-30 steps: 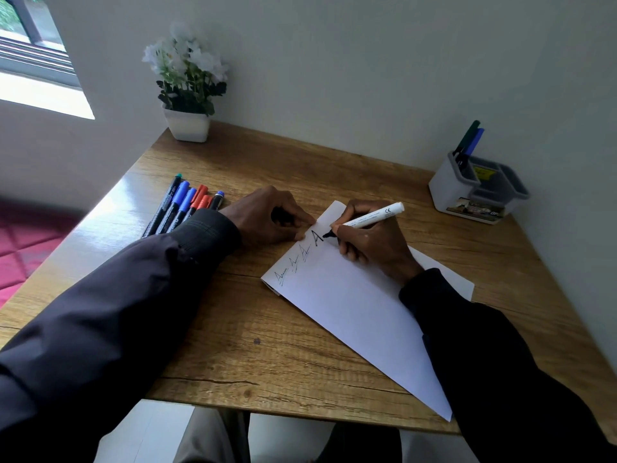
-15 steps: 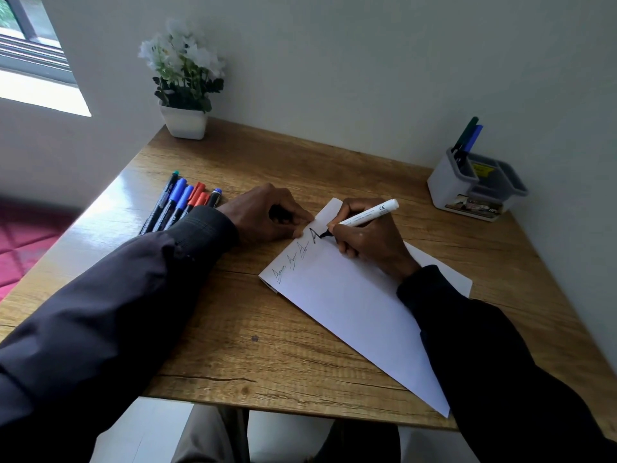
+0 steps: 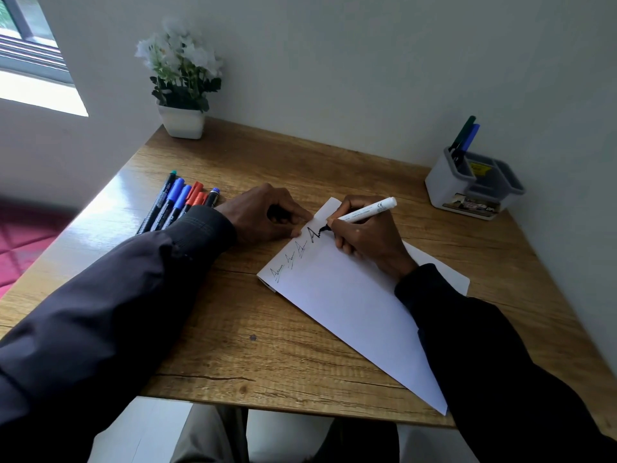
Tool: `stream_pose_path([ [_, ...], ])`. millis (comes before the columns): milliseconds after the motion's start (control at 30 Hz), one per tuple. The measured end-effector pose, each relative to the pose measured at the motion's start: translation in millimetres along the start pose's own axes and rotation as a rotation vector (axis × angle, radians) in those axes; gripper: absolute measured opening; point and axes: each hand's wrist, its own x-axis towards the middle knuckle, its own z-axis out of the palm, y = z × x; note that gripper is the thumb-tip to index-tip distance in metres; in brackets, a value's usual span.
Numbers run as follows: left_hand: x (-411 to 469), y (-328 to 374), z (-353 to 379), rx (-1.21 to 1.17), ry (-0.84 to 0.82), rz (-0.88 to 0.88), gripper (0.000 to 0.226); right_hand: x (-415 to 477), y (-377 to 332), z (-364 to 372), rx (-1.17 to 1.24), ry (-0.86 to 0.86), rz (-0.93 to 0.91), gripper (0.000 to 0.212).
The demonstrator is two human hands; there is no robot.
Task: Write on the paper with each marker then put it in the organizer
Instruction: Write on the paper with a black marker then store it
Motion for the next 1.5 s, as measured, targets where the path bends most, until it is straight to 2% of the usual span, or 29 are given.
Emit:
stream_pose_path([
  [367, -1, 2, -1, -0.029, -0.006, -0.002, 0.04, 3, 4, 1, -0.011, 0.029, 0.001, 0.017],
  [567, 0, 1, 0, -0.009, -0.004, 0.003, 0.039, -6, -1, -5, 0.038, -0.161, -0.098, 0.015],
  [767, 1, -1, 1, 0.018, -0.002, 0.01, 0.037, -6, -1, -6, 0.005, -0.25, -0.078, 0.013],
  [1000, 1, -3, 0, 0.01, -0.005, 0.015, 0.036, -3, 0, -1, 0.014, -0.067, -0.093, 0.014],
  [1300, 1, -1, -1, 0.013, -0.001, 0.008, 0.037, -7, -1, -4, -0.007, -0.232, -0.084, 0.013],
  [1500, 1, 0, -2, 0.007, -0.003, -0.007, 0.036, -3, 1, -1, 0.027, -0.091, -0.078, 0.013],
])
